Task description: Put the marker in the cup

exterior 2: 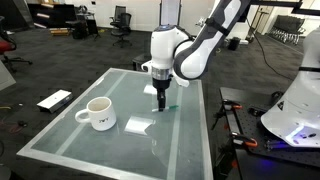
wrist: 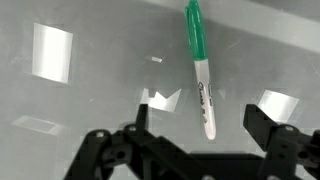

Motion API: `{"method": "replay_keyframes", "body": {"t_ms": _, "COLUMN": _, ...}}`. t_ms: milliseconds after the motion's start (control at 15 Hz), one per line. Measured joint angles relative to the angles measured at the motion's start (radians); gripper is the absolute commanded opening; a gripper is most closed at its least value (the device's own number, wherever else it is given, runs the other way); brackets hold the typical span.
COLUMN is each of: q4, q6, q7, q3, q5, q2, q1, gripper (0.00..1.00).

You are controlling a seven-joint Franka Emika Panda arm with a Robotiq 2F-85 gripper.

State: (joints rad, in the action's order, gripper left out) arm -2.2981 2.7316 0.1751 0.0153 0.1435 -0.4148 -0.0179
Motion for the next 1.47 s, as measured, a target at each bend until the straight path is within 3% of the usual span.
{"method": "replay_keyframes", "body": {"t_ms": 200, "q4": 0.0, "q6": 0.013, "q7": 0.0, "q3": 0.0, "q5": 0.0, "q2": -0.005, "q1": 0.0, "gripper": 0.72}}
{"method": "replay_keyframes", "body": {"t_ms": 533, "q4": 0.005, "q6": 0.015, "q7": 0.001, "q3": 0.001, "q5": 0.0, "q2": -0.023, "q1": -0.001, "gripper": 0.75}}
{"method": "replay_keyframes", "body": {"t_ms": 600, "q4": 0.007, "q6": 0.015, "q7": 0.002, "q3": 0.002, "q5": -0.001, "q2": -0.028, "q1": -0.001, "gripper": 0.7}}
{"method": "replay_keyframes", "body": {"t_ms": 667, "q4": 0.009, "q6": 0.015, "q7": 0.002, "q3": 0.003, "q5": -0.001, "q2": -0.033, "q1": -0.002, "gripper": 0.49}}
{"method": "replay_keyframes", "body": {"t_ms": 800, "q4": 0.016, "q6": 0.015, "q7": 0.002, "q3": 0.004, "q5": -0.001, "q2": -0.043, "q1": -0.003, "gripper": 0.44}}
{"method": "replay_keyframes", "body": {"t_ms": 1200, "q4": 0.051, "q6": 0.015, "q7": 0.022, "q3": 0.01, "q5": -0.004, "q2": -0.064, "q1": -0.01, "gripper": 0.0}}
{"method": "replay_keyframes", "body": {"t_ms": 1467, "q4": 0.067, "q6": 0.015, "q7": 0.024, "q3": 0.011, "q5": -0.004, "q2": -0.072, "q1": -0.012, "gripper": 0.03}}
